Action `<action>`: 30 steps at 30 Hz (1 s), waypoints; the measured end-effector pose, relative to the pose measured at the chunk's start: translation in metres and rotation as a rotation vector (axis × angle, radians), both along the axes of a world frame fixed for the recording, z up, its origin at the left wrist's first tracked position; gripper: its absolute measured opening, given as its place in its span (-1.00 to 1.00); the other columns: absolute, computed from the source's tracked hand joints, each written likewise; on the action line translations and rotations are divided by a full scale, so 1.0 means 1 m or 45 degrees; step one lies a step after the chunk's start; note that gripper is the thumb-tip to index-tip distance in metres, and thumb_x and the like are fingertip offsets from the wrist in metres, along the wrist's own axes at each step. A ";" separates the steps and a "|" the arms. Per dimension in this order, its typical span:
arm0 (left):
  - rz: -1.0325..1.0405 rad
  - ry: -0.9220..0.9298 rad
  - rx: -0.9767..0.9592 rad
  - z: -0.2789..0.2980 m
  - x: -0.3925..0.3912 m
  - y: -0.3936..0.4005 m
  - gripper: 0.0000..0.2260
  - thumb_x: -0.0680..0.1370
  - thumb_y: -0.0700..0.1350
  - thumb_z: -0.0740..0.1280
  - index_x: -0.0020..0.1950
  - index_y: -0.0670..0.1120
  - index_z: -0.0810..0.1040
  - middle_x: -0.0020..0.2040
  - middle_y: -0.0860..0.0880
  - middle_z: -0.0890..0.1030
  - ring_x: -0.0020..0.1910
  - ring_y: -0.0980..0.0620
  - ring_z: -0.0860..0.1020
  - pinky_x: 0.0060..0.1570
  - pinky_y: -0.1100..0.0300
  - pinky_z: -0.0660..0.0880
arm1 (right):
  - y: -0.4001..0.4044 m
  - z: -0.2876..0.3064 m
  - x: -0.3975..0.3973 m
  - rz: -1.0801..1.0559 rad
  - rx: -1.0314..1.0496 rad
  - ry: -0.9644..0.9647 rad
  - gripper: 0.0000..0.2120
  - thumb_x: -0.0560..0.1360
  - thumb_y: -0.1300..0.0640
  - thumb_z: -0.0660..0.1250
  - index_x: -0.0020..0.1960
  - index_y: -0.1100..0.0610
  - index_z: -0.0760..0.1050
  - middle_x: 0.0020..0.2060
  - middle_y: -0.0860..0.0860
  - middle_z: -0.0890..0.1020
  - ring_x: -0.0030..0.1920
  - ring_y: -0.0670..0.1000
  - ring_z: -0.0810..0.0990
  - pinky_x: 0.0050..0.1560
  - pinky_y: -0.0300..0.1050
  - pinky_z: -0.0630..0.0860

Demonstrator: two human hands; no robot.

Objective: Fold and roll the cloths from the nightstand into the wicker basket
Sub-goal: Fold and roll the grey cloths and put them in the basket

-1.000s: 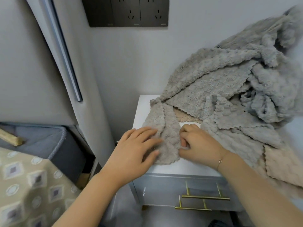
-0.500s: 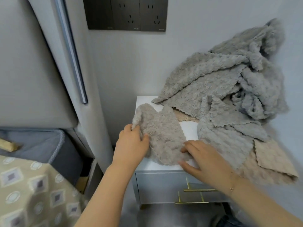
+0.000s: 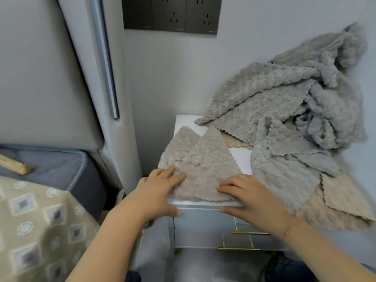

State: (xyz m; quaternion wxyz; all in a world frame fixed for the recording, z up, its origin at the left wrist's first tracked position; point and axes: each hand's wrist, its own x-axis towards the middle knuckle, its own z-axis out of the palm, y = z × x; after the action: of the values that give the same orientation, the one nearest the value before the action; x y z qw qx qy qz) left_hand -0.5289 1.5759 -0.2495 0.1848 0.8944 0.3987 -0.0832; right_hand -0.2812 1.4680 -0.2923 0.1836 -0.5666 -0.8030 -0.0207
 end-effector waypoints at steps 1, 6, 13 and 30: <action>0.015 0.006 0.021 -0.001 0.000 0.001 -0.20 0.43 0.13 0.45 0.54 0.24 0.06 0.59 0.12 -0.05 0.53 0.03 0.02 0.46 0.04 0.09 | -0.001 0.000 0.000 0.013 0.014 0.003 -0.59 0.47 -0.25 0.27 0.11 0.02 0.59 0.01 -0.14 0.58 0.02 -0.12 0.50 0.09 -0.25 0.37; 0.009 -0.107 0.282 0.003 -0.001 0.001 -0.57 0.43 0.15 0.44 0.29 0.24 0.50 0.30 0.24 0.42 0.26 0.14 0.34 0.23 0.20 0.24 | -0.010 0.011 0.006 0.037 0.049 0.230 -0.78 0.51 -0.10 0.30 -0.15 0.02 0.59 -0.21 -0.17 0.57 -0.16 -0.16 0.52 -0.10 -0.27 0.41; 0.016 -0.557 -0.030 0.025 -0.020 -0.018 -0.71 0.37 0.17 0.26 -0.08 0.04 0.62 -0.10 0.13 0.61 -0.01 0.10 0.52 0.09 0.02 0.47 | -0.038 0.069 0.021 -0.203 -0.244 1.082 -0.85 0.28 0.00 0.52 -0.22 0.05 0.67 -0.18 0.04 0.69 -0.11 0.05 0.64 -0.06 -0.31 0.50; 0.390 -0.890 -0.805 0.032 -0.023 0.025 -0.70 0.36 0.03 0.51 -0.11 -0.16 0.56 -0.22 -0.06 0.60 -0.22 0.04 0.58 -0.24 0.30 0.47 | 0.030 0.060 0.026 -0.503 -0.198 0.973 -0.89 0.52 0.00 0.36 -0.12 0.03 0.55 -0.55 -0.11 0.38 -0.52 -0.08 0.25 -0.48 -0.28 0.19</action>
State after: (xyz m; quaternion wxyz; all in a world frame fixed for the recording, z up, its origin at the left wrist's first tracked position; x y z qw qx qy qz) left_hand -0.5521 1.6012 -0.2179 0.5797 0.7001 0.3952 0.1329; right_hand -0.2553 1.4978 -0.2327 0.4170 -0.6884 -0.5526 0.2163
